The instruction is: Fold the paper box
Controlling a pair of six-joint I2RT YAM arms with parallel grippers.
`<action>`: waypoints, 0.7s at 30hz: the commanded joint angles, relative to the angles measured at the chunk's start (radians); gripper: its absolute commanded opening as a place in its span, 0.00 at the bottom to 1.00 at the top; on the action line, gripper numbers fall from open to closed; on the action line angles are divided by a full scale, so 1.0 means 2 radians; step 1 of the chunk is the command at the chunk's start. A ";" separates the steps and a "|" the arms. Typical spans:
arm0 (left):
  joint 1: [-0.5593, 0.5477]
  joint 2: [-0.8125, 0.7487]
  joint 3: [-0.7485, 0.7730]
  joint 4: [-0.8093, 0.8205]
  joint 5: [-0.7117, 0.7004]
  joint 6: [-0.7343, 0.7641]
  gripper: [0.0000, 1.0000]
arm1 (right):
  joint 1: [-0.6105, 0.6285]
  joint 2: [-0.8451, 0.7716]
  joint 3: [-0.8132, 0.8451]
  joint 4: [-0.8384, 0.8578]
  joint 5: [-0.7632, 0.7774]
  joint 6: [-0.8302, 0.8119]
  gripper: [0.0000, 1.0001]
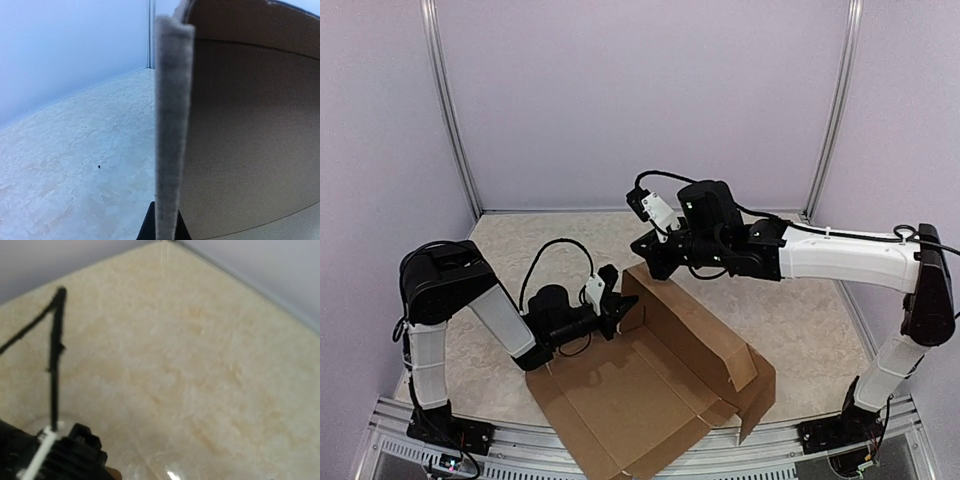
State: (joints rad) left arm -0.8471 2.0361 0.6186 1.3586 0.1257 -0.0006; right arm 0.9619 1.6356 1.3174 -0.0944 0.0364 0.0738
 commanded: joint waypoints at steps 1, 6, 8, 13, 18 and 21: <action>0.004 0.020 0.006 0.051 0.015 -0.010 0.00 | -0.011 0.028 0.024 -0.009 -0.017 0.029 0.00; 0.005 0.023 0.007 0.051 0.017 -0.009 0.00 | -0.012 0.046 0.020 0.002 -0.034 0.031 0.00; 0.005 0.023 0.008 0.052 0.016 -0.010 0.00 | -0.011 0.053 0.020 0.000 -0.038 0.033 0.00; 0.006 0.028 0.006 0.056 0.015 -0.012 0.03 | -0.011 0.064 0.007 0.009 -0.052 0.047 0.00; 0.008 0.031 0.004 0.058 0.016 -0.015 0.09 | -0.005 0.073 -0.016 0.019 -0.041 0.059 0.00; 0.011 0.030 0.000 0.059 0.014 -0.017 0.18 | 0.002 0.077 -0.027 0.018 -0.024 0.060 0.00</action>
State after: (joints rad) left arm -0.8360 2.0720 0.6292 1.3777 0.1474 -0.0242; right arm 0.9501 1.7542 1.3121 -0.0372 -0.0425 0.1707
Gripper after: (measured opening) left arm 0.134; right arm 0.003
